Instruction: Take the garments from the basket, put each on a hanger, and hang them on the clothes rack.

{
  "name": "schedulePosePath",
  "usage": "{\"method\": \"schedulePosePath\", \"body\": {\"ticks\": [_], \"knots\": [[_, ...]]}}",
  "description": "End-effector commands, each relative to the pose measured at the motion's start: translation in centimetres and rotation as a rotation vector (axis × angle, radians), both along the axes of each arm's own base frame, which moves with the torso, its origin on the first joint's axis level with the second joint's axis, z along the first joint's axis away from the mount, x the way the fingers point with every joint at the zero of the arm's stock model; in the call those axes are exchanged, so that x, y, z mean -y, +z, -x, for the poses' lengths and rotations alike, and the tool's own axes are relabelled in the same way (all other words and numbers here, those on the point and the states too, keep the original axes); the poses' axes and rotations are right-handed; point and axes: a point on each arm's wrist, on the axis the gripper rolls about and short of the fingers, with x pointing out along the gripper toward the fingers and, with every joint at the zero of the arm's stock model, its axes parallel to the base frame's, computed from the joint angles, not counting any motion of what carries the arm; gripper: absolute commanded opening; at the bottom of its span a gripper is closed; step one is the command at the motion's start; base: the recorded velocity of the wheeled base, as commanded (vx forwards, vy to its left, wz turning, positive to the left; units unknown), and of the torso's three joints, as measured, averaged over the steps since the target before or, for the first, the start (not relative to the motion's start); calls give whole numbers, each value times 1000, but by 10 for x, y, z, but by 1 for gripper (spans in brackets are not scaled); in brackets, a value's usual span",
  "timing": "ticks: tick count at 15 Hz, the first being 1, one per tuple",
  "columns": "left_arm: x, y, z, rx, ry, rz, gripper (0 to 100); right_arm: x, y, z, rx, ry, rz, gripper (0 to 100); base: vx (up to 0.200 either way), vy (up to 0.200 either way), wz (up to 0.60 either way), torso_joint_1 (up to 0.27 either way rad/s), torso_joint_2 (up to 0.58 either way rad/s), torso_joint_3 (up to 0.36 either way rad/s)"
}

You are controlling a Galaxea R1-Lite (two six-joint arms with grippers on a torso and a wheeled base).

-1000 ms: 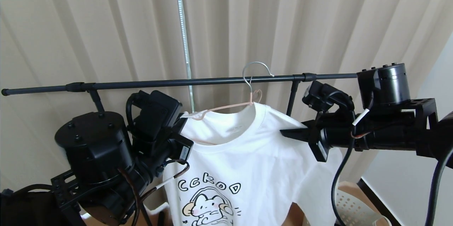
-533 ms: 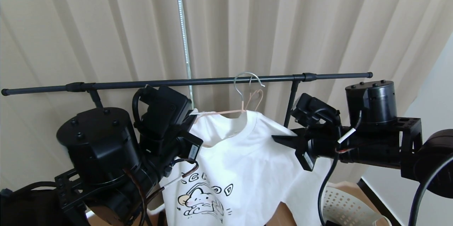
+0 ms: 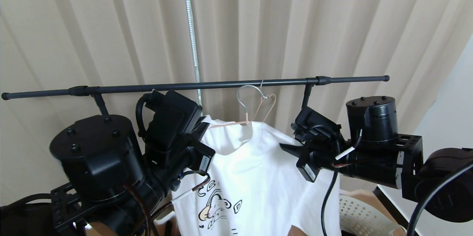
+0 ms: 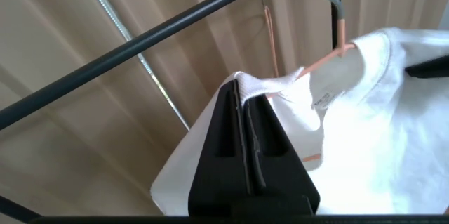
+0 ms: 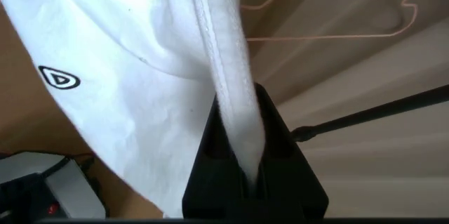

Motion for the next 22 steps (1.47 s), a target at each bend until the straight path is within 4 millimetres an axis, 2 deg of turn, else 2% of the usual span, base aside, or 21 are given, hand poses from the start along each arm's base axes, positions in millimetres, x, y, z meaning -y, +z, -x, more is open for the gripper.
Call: {"method": "schedulePosePath", "body": {"ticks": [1,5,9,12,14,17,19,22], "knots": [[1,2,2,0,-7,13,0,-7,-14,0,-17,17,16,0,0,0,0,0,0,0],[3,2,4,-1,-17,16,0,-15,-18,-2,16,1,8,0,0,0,0,0,0,0],[4,1,3,-6,-17,24,0,-20,-12,0,29,-13,-98,0,0,0,0,0,0,0],[5,0,1,-13,-15,15,0,-13,-10,8,68,-14,-133,0,0,0,0,0,0,0],[8,3,-2,-29,-12,-3,0,-4,-10,23,87,-16,-173,0,0,0,0,0,0,0],[12,1,-4,-39,-15,-9,0,-8,-22,41,28,-6,-236,0,0,0,0,0,0,0],[12,-2,-5,-51,-14,-12,0,-13,-33,40,31,-5,-274,0,0,0,0,0,0,0],[13,-2,-4,-51,-20,-9,0,-14,-35,40,59,-12,-323,0,0,0,0,0,0,0]]}}
